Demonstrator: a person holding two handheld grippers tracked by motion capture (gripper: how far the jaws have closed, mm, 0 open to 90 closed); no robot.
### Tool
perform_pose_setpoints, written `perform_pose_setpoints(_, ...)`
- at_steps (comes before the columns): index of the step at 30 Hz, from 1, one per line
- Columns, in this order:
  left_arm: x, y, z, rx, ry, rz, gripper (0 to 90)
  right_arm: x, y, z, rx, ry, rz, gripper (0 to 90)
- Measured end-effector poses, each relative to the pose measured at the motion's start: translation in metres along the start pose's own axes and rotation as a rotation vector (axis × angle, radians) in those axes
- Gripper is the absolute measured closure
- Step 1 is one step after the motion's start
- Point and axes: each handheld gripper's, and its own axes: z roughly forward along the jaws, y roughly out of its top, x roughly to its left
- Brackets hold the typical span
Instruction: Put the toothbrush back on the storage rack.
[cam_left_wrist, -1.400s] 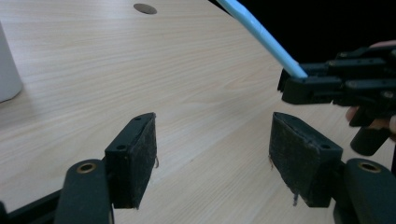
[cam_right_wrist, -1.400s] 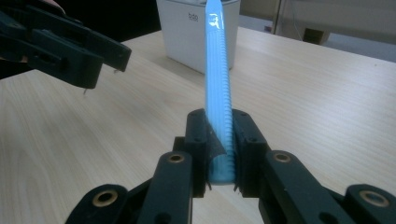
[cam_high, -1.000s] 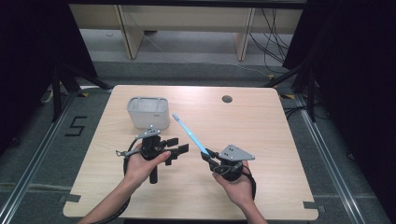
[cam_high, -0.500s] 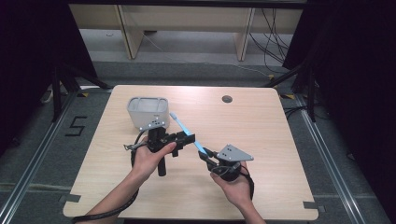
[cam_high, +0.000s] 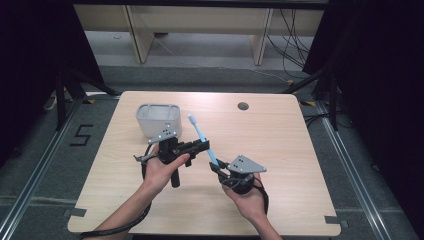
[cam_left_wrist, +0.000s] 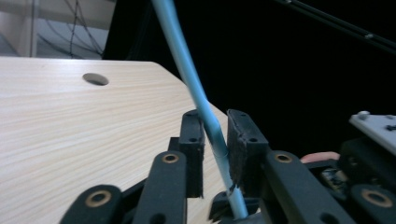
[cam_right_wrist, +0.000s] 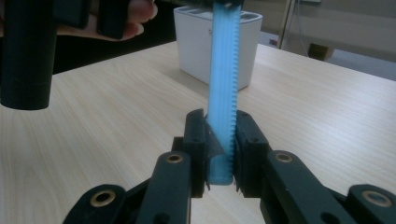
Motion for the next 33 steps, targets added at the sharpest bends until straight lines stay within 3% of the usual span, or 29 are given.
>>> perform_pose_setpoints(1, -0.001, 0.000, 0.000, 0.003, -0.004, 0.009, 79.3, 0.002, -0.001, 0.002, 0.010, 0.020, 0.012, 77.0)
perform_pose_setpoints(2, -0.001, 0.000, 0.000, 0.003, -0.004, 0.009, 81.6, 0.001, -0.001, 0.003, 0.005, 0.010, -0.014, 76.3)
perform_pose_setpoints(3, -0.004, 0.001, 0.000, 0.007, -0.012, 0.024, 83.2, 0.004, -0.001, 0.004, 0.025, 0.014, -0.003, 75.2)
perform_pose_setpoints(7, -0.012, 0.003, 0.002, 0.023, 0.002, 0.102, 83.4, 0.007, 0.001, 0.007, 0.016, 0.025, -0.010, 68.7)
perform_pose_setpoints(8, -0.012, 0.003, 0.002, 0.023, 0.002, 0.102, 83.5, 0.007, 0.001, 0.007, 0.016, 0.025, -0.010, 68.7)
perform_pose_setpoints(12, -0.015, 0.005, -0.001, 0.025, 0.032, 0.147, 83.5, 0.006, 0.004, 0.004, 0.026, -0.006, -0.030, 56.5)
perform_pose_setpoints(14, -0.015, 0.007, -0.004, 0.021, 0.071, 0.189, 83.5, 0.007, 0.005, 0.002, 0.040, -0.010, -0.029, 53.5)
perform_pose_setpoints(15, -0.015, 0.007, -0.004, 0.021, 0.071, 0.189, 83.5, 0.006, 0.005, 0.001, 0.031, -0.020, -0.052, 51.9)
perform_pose_setpoints(17, -0.013, 0.008, -0.008, 0.016, 0.101, 0.219, 83.5, 0.008, 0.005, -0.002, 0.056, -0.019, -0.046, 49.3)
perform_pose_setpoints(18, -0.011, 0.009, -0.012, 0.013, 0.137, 0.246, 83.5, 0.007, 0.004, -0.002, 0.040, -0.030, -0.067, 48.7)
perform_pose_setpoints(19, -0.011, 0.009, -0.012, 0.013, 0.137, 0.246, 83.5, 0.008, 0.004, -0.003, 0.056, -0.011, -0.051, 48.2)
perform_pose_setpoints(20, -0.008, 0.010, -0.018, 0.009, 0.172, 0.267, 83.5, 0.008, 0.004, -0.004, 0.057, -0.022, -0.060, 47.8)
perform_pose_setpoints(22, -0.006, 0.010, -0.020, 0.007, 0.187, 0.276, 83.5, 0.007, 0.003, -0.008, 0.065, -0.039, -0.069, 47.0)
perform_pose_setpoints(23, -0.002, 0.011, -0.026, 0.002, 0.222, 0.298, 83.5, 0.006, 0.003, -0.009, 0.055, -0.054, -0.086, 46.4)
perform_pose_setpoints(33, 0.020, 0.016, -0.053, -0.003, 0.335, 0.349, 83.5, 0.000, -0.007, -0.019, 0.068, -0.083, -0.066, 43.1)
